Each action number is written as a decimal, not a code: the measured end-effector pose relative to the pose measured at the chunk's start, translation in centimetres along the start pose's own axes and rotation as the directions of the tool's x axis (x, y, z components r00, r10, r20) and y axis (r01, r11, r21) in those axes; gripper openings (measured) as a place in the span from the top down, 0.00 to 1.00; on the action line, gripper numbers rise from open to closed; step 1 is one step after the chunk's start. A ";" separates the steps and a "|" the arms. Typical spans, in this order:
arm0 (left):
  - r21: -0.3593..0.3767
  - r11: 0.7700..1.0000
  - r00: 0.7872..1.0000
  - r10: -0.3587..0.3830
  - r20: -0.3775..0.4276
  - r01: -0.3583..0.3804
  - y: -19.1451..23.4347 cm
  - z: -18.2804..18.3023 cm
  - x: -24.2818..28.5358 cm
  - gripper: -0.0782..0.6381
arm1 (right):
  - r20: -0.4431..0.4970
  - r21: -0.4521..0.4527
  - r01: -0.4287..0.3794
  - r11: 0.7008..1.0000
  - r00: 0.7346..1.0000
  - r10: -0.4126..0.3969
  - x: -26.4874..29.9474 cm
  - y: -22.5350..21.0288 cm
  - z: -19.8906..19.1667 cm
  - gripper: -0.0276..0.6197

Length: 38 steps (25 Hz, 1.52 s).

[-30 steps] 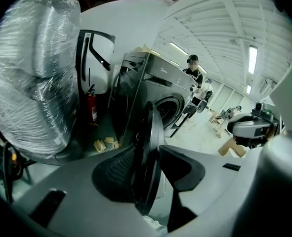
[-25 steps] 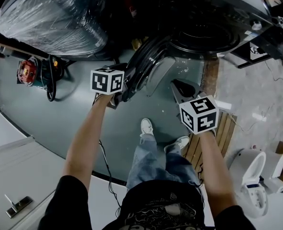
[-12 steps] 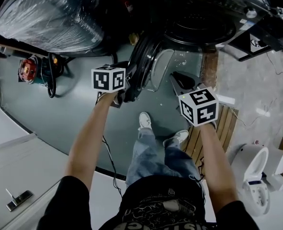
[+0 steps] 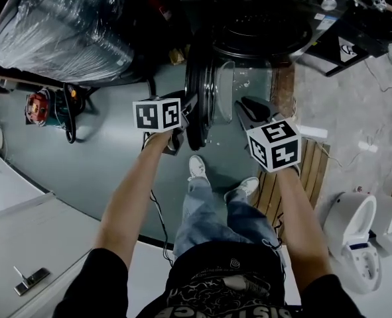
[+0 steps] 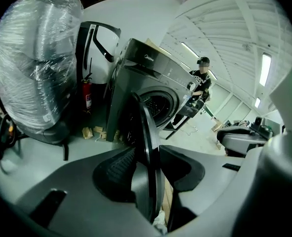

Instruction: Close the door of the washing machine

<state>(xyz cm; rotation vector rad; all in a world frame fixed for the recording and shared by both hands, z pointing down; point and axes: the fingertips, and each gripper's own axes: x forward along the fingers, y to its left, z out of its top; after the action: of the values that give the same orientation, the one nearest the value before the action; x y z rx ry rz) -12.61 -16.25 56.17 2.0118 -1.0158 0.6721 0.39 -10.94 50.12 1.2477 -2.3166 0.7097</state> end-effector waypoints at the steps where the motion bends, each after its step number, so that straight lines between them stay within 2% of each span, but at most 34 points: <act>1: -0.023 1.000 1.000 0.000 0.007 0.000 -0.6 -0.1 0.3 0.66 | -0.002 -0.003 0.004 1.000 1.000 -0.004 -0.3 -0.4 -0.2 0.87; 12: -0.188 0.982 0.997 0.026 0.073 -0.012 -6.5 0.1 4.2 0.63 | -0.012 0.010 0.063 0.998 0.998 -0.063 -4.2 -5.7 -3.5 0.76; 17: -0.227 0.973 0.993 0.063 0.099 -0.039 -9.0 0.9 6.3 0.62 | -0.015 0.013 0.068 0.998 0.998 -0.068 -5.1 -7.7 -4.9 0.74; 21: -0.271 0.962 0.992 0.058 0.113 -0.025 -10.8 1.5 7.9 0.60 | -0.014 0.017 0.075 0.997 0.997 -0.075 -5.5 -8.9 -5.6 0.71; 25: -0.286 0.958 0.992 0.048 0.118 -0.012 -11.9 2.2 9.4 0.57 | -0.031 0.019 0.072 0.997 0.997 -0.071 -5.2 -9.9 -7.0 0.69; 29: -0.304 0.952 0.989 0.073 0.132 -0.030 -13.2 3.1 10.7 0.57 | -0.052 0.014 0.065 0.998 0.997 -0.064 -4.6 -10.8 -8.4 0.68; 38: -0.357 0.934 0.982 0.086 0.170 -0.020 -15.2 4.8 13.3 0.55 | -0.107 0.003 0.052 0.999 0.993 -0.052 -2.6 -12.9 -10.8 0.68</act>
<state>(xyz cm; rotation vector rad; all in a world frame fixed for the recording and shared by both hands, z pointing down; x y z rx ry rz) 7.79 -19.99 57.07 1.7538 -1.2085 0.3048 13.89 -8.72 60.22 1.2371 -2.1893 0.7475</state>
